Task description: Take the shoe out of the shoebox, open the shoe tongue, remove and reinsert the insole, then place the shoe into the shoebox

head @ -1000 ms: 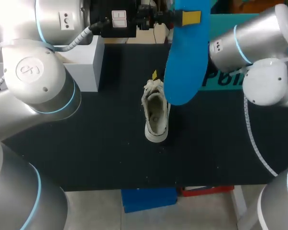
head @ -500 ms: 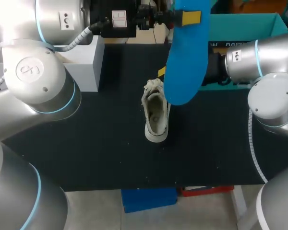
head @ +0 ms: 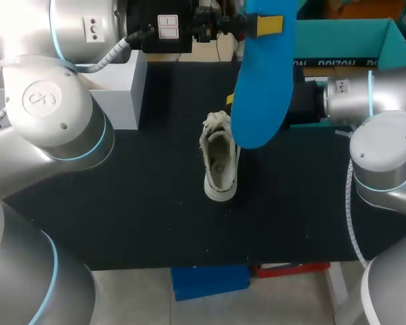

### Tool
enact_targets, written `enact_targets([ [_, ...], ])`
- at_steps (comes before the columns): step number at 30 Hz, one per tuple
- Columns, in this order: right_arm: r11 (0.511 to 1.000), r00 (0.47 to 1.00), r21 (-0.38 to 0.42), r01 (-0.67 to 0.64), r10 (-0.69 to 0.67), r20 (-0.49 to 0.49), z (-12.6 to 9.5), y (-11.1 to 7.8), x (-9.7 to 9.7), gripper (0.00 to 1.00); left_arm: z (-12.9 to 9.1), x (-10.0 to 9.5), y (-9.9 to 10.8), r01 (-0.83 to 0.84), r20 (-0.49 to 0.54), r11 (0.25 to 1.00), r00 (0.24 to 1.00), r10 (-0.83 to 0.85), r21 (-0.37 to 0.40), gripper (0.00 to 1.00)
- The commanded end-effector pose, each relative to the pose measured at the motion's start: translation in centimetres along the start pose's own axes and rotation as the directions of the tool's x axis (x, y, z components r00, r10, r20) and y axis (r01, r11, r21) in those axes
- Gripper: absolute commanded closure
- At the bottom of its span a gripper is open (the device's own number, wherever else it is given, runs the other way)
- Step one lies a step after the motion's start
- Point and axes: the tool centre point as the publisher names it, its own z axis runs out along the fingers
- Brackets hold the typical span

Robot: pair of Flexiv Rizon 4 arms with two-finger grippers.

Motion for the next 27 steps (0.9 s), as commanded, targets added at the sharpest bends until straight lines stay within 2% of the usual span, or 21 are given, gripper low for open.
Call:
enact_targets([
  [1,1.000,0.999,-0.010,-0.015,0.014,-0.031,0.06,-0.11,-0.16,0.00,0.06,0.07,0.12,0.000,0.004,1.000,1.000,0.000,0.000,1.00],
  [8,0.998,0.993,-0.027,-0.048,0.045,-0.109,-0.17,0.22,0.03,0.00,0.06,0.07,0.12,0.000,0.004,1.000,1.000,0.000,0.000,1.00],
  [17,0.998,0.987,-0.021,-0.065,0.061,-0.151,-0.26,0.47,0.32,0.00,0.06,0.07,0.12,0.000,0.004,1.000,1.000,0.000,0.000,1.00],
  [18,0.997,0.981,-0.023,-0.080,0.074,-0.180,-0.27,0.54,0.36,0.00,0.06,0.07,0.12,0.000,0.004,1.000,1.000,0.000,0.000,1.00],
  [26,0.997,0.981,-0.023,-0.080,0.074,-0.180,-0.27,0.54,0.36,0.00,0.06,0.07,0.12,0.000,0.004,1.000,1.000,0.000,0.000,1.00],
  [27,0.997,0.981,-0.023,-0.080,0.074,-0.180,-0.27,0.54,0.36,0.00,0.39,0.13,0.15,-0.133,0.025,0.991,0.991,0.134,-0.034,1.00],
])
